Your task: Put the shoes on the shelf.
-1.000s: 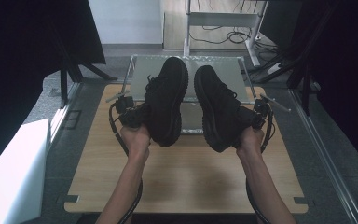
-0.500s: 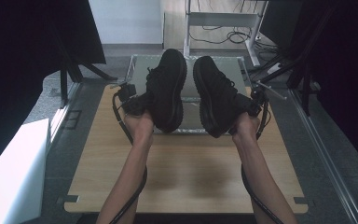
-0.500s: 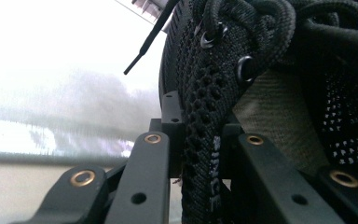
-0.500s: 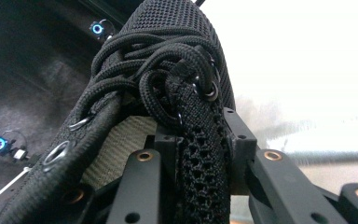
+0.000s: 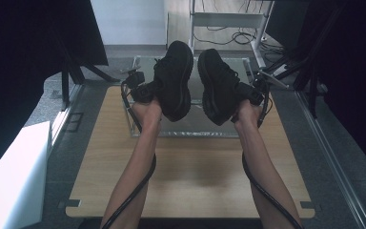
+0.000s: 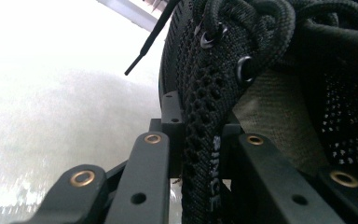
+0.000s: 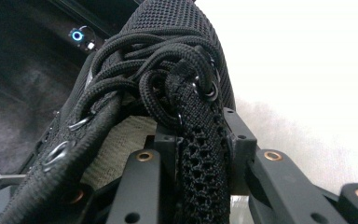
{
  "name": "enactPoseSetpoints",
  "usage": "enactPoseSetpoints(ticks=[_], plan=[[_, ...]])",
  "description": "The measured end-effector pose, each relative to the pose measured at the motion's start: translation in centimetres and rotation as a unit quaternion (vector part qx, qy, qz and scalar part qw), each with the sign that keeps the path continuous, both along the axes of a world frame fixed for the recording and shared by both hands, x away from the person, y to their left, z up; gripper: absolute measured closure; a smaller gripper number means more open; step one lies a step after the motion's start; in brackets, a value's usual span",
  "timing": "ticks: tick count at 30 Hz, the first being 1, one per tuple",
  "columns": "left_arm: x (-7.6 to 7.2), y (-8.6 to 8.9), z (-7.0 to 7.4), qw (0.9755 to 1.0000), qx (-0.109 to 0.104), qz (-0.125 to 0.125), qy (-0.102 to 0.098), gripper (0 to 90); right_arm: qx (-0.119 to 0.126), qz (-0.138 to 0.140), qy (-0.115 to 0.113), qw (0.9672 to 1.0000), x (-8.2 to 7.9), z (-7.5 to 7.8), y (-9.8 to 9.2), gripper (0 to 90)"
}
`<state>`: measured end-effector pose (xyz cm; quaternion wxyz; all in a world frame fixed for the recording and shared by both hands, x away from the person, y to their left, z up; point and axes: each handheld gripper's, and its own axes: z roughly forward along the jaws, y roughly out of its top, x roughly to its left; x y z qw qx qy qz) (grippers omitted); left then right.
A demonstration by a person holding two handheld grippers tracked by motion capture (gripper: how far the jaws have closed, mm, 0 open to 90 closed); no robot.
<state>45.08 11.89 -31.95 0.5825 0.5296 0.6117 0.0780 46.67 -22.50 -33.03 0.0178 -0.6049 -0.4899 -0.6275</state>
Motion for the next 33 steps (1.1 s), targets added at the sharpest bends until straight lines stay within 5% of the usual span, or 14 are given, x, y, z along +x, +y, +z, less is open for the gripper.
enactPoseSetpoints(ticks=[19,33], plan=[[4.4,-0.2,0.5,0.9979,0.051,0.024,0.030,79.0,-0.070,-0.041,0.016,0.9966,4.2,0.4,0.6,72.0],[5.3,-1.4,1.2,0.9937,0.100,0.021,0.047,73.4,-0.103,-0.055,0.027,0.9928,5.2,0.8,1.6,68.7]])
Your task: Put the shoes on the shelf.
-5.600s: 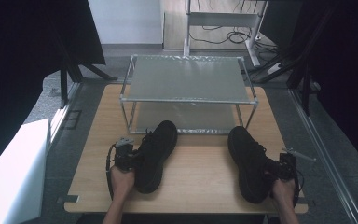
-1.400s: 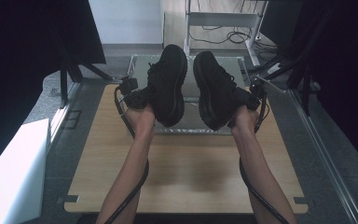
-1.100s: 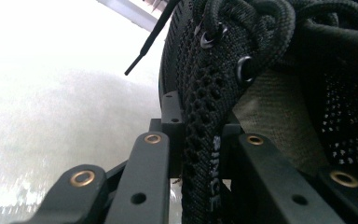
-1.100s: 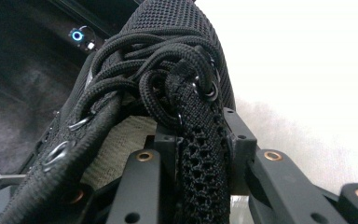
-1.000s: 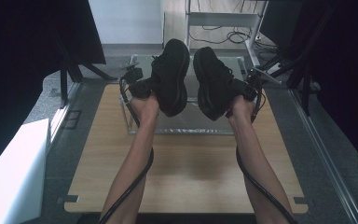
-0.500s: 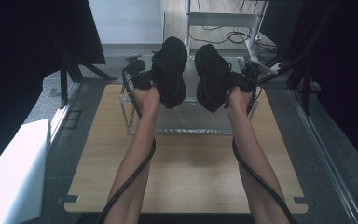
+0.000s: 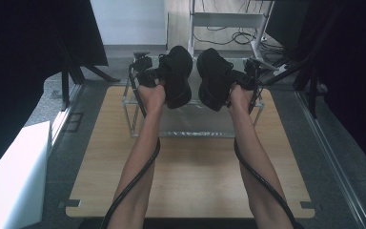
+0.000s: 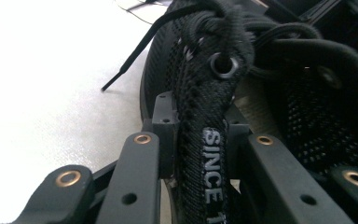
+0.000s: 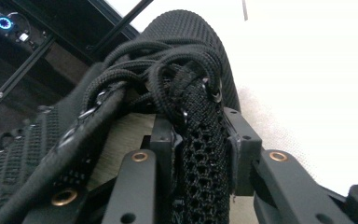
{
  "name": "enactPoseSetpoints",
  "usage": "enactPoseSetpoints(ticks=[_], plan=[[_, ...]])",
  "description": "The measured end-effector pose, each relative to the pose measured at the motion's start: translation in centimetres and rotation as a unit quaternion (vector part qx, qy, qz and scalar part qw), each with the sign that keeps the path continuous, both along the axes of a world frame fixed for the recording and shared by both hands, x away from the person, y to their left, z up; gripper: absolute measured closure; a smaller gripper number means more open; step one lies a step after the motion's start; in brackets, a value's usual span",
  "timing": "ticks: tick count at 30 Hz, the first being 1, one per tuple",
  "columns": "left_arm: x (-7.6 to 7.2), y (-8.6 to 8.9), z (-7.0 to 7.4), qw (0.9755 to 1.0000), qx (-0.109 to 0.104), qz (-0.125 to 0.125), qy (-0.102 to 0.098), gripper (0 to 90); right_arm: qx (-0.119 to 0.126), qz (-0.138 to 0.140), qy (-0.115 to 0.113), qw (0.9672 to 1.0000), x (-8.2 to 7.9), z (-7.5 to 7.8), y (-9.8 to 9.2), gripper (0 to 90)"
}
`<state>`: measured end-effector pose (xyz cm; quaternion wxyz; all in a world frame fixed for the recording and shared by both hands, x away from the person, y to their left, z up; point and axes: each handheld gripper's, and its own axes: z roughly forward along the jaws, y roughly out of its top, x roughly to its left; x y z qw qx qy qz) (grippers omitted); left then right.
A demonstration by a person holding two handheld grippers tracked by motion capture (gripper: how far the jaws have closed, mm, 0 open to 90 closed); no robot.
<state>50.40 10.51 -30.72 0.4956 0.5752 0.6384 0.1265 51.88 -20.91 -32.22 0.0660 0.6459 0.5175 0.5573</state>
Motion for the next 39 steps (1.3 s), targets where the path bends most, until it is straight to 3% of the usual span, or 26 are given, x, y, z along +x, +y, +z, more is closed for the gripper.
enactPoseSetpoints(ticks=[8,17,19,22,24,27,30,37,39], plan=[[0.2,-0.7,0.2,0.9998,0.021,-0.001,0.001,72.7,-0.022,0.006,-0.006,0.9997,0.2,0.2,0.6,64.5],[0.7,-1.8,0.4,0.9990,0.044,-0.005,-0.009,69.5,-0.082,0.013,-0.022,0.9963,0.6,0.8,2.4,59.3],[0.8,-2.2,0.5,0.9981,0.060,-0.009,-0.009,68.4,-0.085,0.014,-0.023,0.9960,0.7,0.8,2.7,56.4],[0.7,-2.6,0.5,0.9977,0.062,-0.020,-0.017,62.8,-0.086,0.026,-0.029,0.9955,0.8,0.8,2.9,50.4],[0.6,-2.6,0.5,0.9973,0.066,-0.023,-0.023,59.3,-0.083,0.039,-0.035,0.9952,0.8,0.6,3.0,45.6],[0.4,-2.4,0.4,0.9978,0.042,-0.035,-0.036,50.9,-0.059,0.056,-0.044,0.9958,0.8,0.5,2.6,38.3],[0.2,-2.2,0.5,0.9976,0.032,-0.044,-0.043,43.6,-0.042,0.070,-0.052,0.9953,0.8,0.4,2.0,35.2],[-0.6,-1.4,1.0,0.9970,0.006,-0.053,-0.056,38.8,-0.011,0.082,-0.081,0.9933,0.1,0.7,0.5,32.2],[-1.1,-1.1,1.2,0.9965,0.008,-0.055,-0.062,38.6,-0.007,0.093,-0.092,0.9914,-0.3,1.0,0.2,32.1]])
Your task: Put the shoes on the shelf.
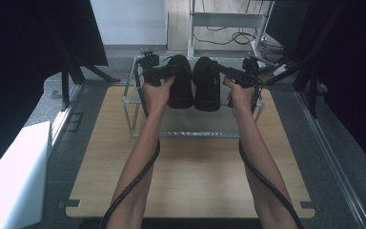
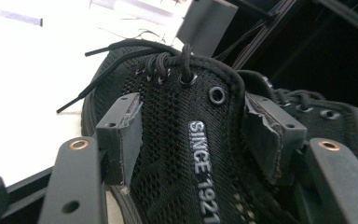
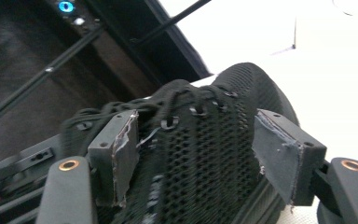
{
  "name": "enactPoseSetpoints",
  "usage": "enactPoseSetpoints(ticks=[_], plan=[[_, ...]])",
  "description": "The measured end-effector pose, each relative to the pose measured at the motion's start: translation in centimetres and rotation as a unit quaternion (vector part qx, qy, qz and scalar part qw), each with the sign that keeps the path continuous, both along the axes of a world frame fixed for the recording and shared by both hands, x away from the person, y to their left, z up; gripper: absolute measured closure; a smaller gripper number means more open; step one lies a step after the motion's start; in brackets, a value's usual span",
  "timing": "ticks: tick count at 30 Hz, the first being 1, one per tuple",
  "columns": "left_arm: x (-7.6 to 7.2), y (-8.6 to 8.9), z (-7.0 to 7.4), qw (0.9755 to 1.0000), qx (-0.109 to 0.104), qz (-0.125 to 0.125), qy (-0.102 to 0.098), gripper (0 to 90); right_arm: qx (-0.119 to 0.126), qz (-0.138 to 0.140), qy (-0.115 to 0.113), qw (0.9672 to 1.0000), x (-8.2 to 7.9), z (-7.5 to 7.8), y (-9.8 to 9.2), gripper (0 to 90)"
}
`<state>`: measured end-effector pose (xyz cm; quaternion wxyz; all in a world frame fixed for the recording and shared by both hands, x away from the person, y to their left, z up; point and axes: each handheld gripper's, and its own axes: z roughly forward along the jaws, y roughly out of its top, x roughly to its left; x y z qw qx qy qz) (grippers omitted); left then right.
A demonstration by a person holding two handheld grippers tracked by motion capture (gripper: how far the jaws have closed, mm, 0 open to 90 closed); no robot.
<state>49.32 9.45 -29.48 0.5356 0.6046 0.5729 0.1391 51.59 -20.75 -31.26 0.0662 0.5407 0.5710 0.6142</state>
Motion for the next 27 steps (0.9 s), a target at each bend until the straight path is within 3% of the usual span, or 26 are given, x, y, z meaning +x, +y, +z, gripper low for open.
enactPoseSetpoints(ticks=[6,12,21,25,27], plan=[[-2.3,1.1,0.7,0.9994,-0.002,-0.023,-0.027,37.5,-0.013,0.024,-0.026,0.9993,-1.7,1.1,-1.0,33.8],[-4.8,2.3,-0.3,0.9975,-0.015,-0.054,-0.043,46.4,-0.013,0.050,-0.039,0.9979,-4.1,0.8,-2.1,50.9],[-9.3,3.6,-3.1,0.9951,-0.001,-0.084,-0.052,69.1,-0.010,0.085,-0.044,0.9954,-8.8,-2.5,-3.3,79.4],[-10.7,3.4,-4.6,0.9934,-0.003,-0.101,-0.054,81.2,0.018,0.093,-0.050,0.9942,-10.9,-4.2,-3.7,89.2],[-10.9,3.3,-5.3,0.9930,-0.010,-0.105,-0.053,85.5,0.034,0.100,-0.052,0.9930,-11.7,-4.9,-3.7,89.9]])
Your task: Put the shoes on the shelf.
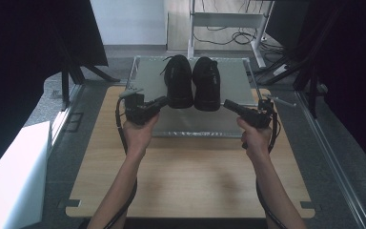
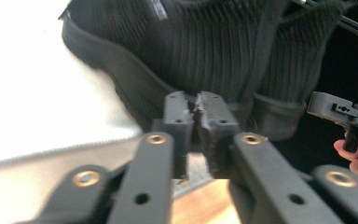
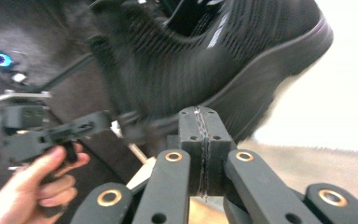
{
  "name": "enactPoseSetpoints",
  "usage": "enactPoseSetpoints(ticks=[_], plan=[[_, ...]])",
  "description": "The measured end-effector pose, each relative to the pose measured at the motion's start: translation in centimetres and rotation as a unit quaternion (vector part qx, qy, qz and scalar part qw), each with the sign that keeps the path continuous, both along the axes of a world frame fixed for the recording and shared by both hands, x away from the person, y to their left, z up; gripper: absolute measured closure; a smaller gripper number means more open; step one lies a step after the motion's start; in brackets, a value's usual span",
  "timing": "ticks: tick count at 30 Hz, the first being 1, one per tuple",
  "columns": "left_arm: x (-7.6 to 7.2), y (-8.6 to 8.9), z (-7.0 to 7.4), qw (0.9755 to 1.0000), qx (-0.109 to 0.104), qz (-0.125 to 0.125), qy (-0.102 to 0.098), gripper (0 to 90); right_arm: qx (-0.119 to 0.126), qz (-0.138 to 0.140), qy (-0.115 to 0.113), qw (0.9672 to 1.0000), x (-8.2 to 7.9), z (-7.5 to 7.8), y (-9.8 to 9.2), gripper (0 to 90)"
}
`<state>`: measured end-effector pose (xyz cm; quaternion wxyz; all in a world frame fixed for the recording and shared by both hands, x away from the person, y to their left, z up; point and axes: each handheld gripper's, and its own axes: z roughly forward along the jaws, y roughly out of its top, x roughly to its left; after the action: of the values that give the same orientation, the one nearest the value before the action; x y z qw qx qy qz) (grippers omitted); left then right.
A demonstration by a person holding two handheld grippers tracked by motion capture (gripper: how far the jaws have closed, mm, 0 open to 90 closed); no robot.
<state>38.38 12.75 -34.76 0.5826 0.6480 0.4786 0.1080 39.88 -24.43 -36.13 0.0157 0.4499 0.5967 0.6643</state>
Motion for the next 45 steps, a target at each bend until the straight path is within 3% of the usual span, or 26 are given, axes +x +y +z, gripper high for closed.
enactPoseSetpoints(ticks=[5,10,17,20,26,36,42,45], plan=[[-0.3,-0.6,-1.1,0.9999,-0.008,-0.012,0.002,89.4,0.012,0.021,0.002,0.9997,-1.2,-1.3,0.7,90.0],[-0.4,-1.3,-1.7,0.9998,0.005,-0.020,0.005,89.4,0.007,0.026,0.005,0.9996,-1.2,-1.9,1.3,90.0],[0.1,-1.4,-1.8,0.9996,0.012,-0.027,-0.001,89.4,0.007,0.023,0.014,0.9996,-0.4,-2.5,2.2,90.0],[0.4,-1.3,-1.8,0.9996,0.008,-0.026,0.003,89.4,0.021,0.023,0.014,0.9994,-0.2,-2.5,2.5,90.0],[1.1,-1.4,-1.9,0.9997,0.001,-0.021,0.009,89.4,0.010,0.012,0.018,0.9997,0.4,-2.4,2.7,90.0],[3.1,-1.7,-2.0,0.9996,0.001,-0.011,0.026,89.3,0.021,-0.005,0.032,0.9993,2.1,-2.7,3.0,90.0],[4.3,-2.0,-1.8,0.9994,0.007,-0.005,0.032,89.3,0.018,-0.014,0.040,0.9989,3.1,-3.0,3.5,90.0],[4.6,-2.3,-1.4,0.9993,0.023,-0.002,0.031,89.3,0.019,-0.015,0.042,0.9988,3.6,-3.1,3.5,90.0]])
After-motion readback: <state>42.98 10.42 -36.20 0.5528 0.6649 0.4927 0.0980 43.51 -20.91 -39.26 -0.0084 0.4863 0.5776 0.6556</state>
